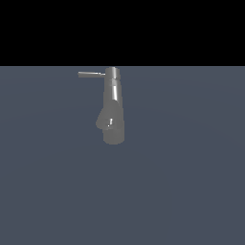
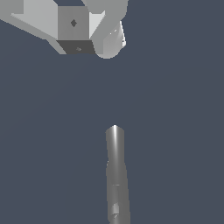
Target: Turn on the faucet by rotating a designated handle.
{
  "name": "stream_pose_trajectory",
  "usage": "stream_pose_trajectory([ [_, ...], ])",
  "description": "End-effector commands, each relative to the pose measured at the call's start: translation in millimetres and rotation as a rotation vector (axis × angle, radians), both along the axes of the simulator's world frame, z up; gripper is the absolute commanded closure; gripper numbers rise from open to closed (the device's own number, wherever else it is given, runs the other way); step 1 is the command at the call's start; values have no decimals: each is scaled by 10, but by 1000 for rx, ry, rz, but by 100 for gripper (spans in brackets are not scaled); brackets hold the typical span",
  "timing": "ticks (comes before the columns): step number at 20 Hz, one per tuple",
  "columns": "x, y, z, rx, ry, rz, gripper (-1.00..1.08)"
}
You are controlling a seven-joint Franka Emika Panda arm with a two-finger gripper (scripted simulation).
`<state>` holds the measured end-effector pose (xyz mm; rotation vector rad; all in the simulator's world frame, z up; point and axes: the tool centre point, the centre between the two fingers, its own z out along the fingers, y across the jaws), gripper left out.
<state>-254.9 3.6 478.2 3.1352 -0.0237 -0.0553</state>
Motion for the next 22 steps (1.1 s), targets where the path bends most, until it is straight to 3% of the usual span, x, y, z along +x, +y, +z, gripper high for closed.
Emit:
stream_pose_trajectory([
  [1, 0, 0, 0, 0, 0, 0, 108],
  [10, -37, -237, -10, -3, 12, -53, 108],
  [22, 123, -207, 4, 4, 13, -105, 108],
])
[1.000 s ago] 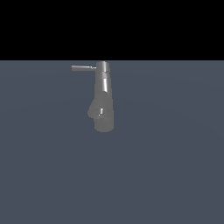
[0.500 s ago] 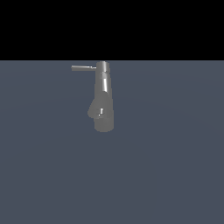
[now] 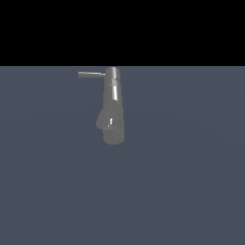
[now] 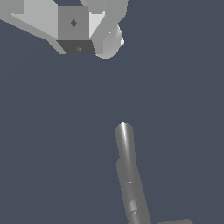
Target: Turn on the faucet by rotating a designated handle.
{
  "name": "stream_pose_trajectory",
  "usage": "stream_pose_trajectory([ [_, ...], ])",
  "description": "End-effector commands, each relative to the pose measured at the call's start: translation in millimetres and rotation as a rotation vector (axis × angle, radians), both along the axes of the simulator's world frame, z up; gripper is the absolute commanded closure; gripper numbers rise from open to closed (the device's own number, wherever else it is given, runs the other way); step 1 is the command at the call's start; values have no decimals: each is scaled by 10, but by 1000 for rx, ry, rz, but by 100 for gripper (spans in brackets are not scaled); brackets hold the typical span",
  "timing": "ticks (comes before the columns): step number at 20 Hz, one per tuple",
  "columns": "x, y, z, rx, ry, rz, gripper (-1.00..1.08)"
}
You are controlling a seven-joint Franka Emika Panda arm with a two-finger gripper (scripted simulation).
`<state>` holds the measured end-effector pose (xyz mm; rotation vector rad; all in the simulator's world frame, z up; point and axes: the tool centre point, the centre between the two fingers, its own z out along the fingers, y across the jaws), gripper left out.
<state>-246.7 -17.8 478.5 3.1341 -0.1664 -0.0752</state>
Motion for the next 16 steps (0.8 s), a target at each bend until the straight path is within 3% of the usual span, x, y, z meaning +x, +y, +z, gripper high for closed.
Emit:
stream_pose_trajectory([
  [1, 76, 13, 4, 3, 1, -25, 108],
  [7, 357, 64, 7, 11, 3, -117, 108],
  [16, 964, 197, -67, 22, 13, -316, 108],
])
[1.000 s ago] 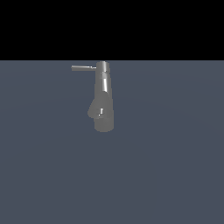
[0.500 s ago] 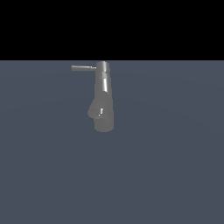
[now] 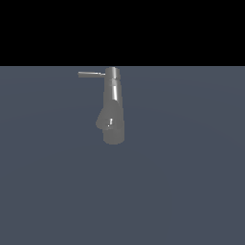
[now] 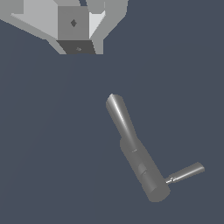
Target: Turn on the faucet by rotating a designated handle.
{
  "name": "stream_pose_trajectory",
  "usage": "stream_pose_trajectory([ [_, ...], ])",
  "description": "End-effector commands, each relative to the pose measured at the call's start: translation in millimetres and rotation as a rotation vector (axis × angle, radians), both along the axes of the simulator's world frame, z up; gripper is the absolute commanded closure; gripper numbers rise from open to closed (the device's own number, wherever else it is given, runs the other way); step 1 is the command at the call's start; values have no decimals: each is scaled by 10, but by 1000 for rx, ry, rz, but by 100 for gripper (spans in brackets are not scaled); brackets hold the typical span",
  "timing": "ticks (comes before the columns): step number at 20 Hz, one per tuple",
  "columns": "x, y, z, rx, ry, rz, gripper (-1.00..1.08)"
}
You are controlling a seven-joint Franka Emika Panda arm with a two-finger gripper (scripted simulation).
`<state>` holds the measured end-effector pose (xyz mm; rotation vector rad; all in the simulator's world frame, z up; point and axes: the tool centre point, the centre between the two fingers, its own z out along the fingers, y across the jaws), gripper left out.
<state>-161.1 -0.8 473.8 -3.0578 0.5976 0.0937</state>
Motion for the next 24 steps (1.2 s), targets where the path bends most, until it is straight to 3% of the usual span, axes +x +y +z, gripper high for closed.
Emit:
stream_pose_trajectory([
  [1, 177, 43, -35, 2, 3, -58, 108],
  [24, 1703, 580, -787, -22, 37, -591, 108],
])
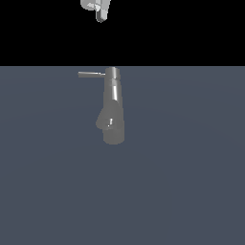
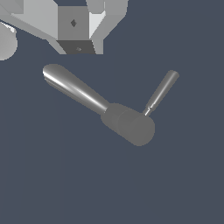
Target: Turn on the faucet by rotating a designated handle.
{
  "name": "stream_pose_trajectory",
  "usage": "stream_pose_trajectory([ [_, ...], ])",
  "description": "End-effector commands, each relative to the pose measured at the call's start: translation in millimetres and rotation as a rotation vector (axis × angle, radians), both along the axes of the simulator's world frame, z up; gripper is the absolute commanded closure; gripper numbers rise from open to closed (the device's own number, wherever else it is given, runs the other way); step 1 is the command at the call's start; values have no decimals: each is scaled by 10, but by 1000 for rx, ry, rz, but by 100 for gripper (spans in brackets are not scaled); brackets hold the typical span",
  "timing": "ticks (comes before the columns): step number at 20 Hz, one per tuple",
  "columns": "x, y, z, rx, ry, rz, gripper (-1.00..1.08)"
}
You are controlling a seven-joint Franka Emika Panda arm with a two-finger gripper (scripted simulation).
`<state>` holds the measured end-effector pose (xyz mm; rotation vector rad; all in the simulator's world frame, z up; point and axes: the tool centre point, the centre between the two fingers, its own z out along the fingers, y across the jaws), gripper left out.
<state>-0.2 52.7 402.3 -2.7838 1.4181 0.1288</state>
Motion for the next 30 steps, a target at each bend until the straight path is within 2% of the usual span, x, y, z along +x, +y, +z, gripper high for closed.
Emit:
stream_pose_trajectory([
  [1, 154, 74, -121, -6, 3, -59, 108],
  [17, 975, 599, -1069, -64, 13, -418, 108],
  [23, 1157, 767, -1393, -84, 10, -518, 108],
  [30, 1261, 881, -1618, -98, 6, -583, 108],
])
